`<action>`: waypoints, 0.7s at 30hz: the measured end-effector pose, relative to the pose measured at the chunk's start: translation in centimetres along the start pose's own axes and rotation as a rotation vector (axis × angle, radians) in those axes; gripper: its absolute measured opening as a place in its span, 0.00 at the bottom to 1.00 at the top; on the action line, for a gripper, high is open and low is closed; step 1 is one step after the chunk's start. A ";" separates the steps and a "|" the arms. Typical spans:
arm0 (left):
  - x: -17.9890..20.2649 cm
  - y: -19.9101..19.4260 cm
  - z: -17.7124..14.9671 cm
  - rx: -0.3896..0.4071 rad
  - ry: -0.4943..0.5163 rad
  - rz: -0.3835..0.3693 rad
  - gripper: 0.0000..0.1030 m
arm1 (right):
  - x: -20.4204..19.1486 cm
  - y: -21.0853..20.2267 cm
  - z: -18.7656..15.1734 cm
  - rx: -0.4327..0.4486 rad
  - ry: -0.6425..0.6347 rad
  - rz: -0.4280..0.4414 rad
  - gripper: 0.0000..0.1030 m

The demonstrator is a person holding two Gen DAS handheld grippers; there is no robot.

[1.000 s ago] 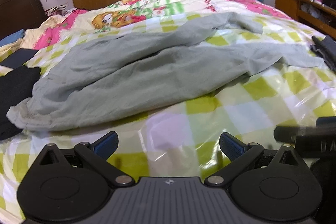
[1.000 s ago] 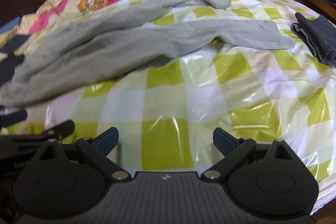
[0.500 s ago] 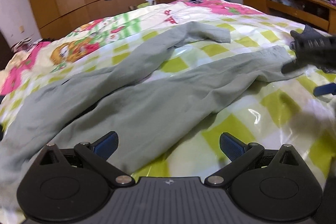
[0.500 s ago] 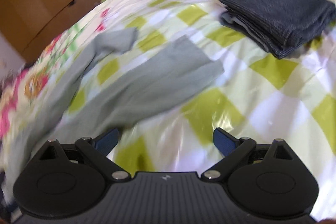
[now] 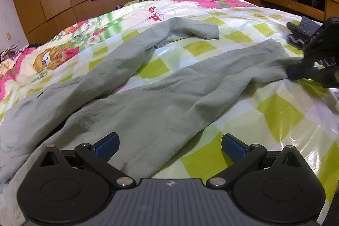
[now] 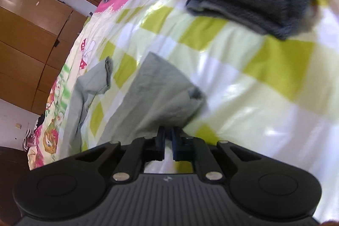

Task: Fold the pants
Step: 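Grasp a grey pant leg hem with the right gripper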

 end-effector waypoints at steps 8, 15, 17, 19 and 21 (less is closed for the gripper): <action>0.0 -0.1 0.2 0.014 0.003 -0.011 1.00 | 0.5 -0.4 0.5 -0.015 0.121 0.053 0.46; -0.2 0.0 0.3 0.011 -0.015 -0.016 1.00 | -2.2 2.1 0.7 0.051 0.085 -0.033 0.57; -0.3 -0.1 0.3 0.008 -0.014 -0.013 1.00 | -2.2 2.5 1.0 0.022 0.082 -0.020 0.20; -0.5 -0.4 0.3 0.010 -0.014 -0.010 1.00 | -1.6 2.5 1.6 -0.031 0.124 0.014 0.04; -0.6 -0.8 0.5 0.014 -0.005 0.003 1.00 | -1.8 1.1 2.4 0.000 0.084 0.020 0.03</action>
Point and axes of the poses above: each gripper's, at about its wrist camera, not at the fingertips, and y roughly the way its jaws point, x to its right, z to its top, the point moved 2 cm from there along y, roughly the way its jaws point, and after that the axes turned 14 degrees about y, right-handed, at the moved point
